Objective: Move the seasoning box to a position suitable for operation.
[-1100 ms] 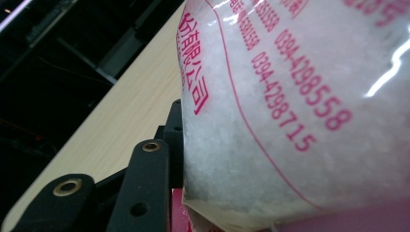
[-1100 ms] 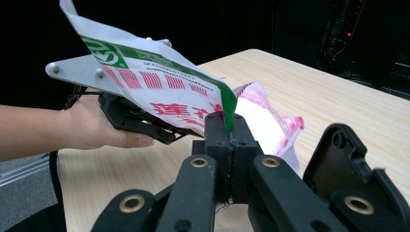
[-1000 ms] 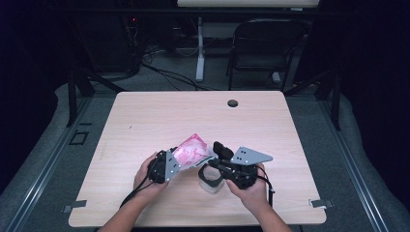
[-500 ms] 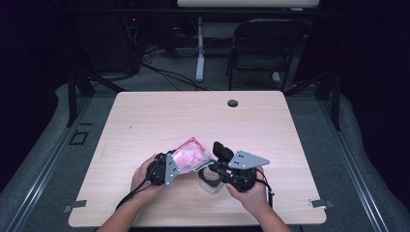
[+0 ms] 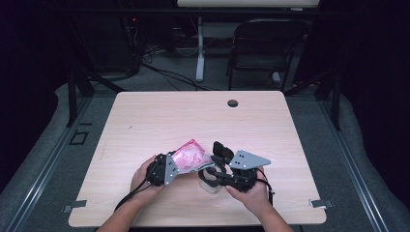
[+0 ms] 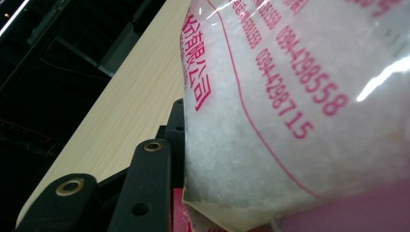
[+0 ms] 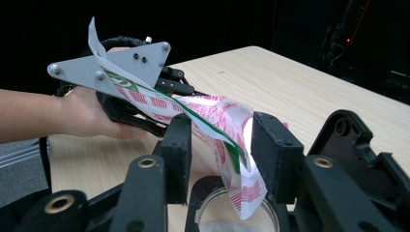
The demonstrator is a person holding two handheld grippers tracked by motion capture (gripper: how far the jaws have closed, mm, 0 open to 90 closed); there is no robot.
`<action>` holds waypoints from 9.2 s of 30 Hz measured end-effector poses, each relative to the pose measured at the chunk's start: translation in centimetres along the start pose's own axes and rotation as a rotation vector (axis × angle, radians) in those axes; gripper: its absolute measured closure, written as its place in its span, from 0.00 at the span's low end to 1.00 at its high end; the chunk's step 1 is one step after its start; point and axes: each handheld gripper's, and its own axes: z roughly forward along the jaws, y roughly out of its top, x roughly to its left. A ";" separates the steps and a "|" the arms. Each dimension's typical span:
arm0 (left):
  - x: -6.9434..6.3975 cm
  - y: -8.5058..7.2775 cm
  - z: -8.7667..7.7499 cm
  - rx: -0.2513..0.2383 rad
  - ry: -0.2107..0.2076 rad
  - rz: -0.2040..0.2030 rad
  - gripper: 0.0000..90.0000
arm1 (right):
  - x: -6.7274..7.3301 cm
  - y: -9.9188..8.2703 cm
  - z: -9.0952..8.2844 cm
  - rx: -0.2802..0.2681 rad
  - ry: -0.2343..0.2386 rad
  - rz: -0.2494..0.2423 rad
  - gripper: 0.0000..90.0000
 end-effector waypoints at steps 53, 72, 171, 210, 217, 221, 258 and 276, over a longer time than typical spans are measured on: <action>-0.1 0.3 -0.4 -0.021 0.028 0.029 0.74 | -0.1 -0.7 2.0 0.120 0.039 0.000 1.00; -0.3 0.4 -0.4 -0.005 0.057 0.050 0.74 | -0.3 -1.4 2.3 0.134 0.045 0.030 1.00; -0.6 3.3 -2.4 -0.038 0.330 0.279 0.73 | 0.0 -2.9 2.0 0.166 -0.017 -0.033 1.00; -1.0 3.8 -3.1 -0.059 0.367 0.324 0.74 | 0.0 -3.2 1.8 0.181 -0.031 -0.054 1.00; -1.0 4.0 -3.3 -0.062 0.372 0.345 0.74 | 0.0 -3.3 1.6 0.184 -0.032 -0.049 1.00; -1.1 3.9 -3.3 -0.064 0.385 0.364 0.74 | 0.0 -3.3 1.8 0.186 -0.033 -0.046 1.00; -1.6 4.9 -3.6 -0.085 0.410 0.414 0.74 | 0.1 -3.6 1.3 0.200 -0.059 -0.049 1.00; -1.6 4.9 -3.6 -0.083 0.413 0.423 0.74 | 0.1 -3.6 1.3 0.203 -0.060 -0.049 1.00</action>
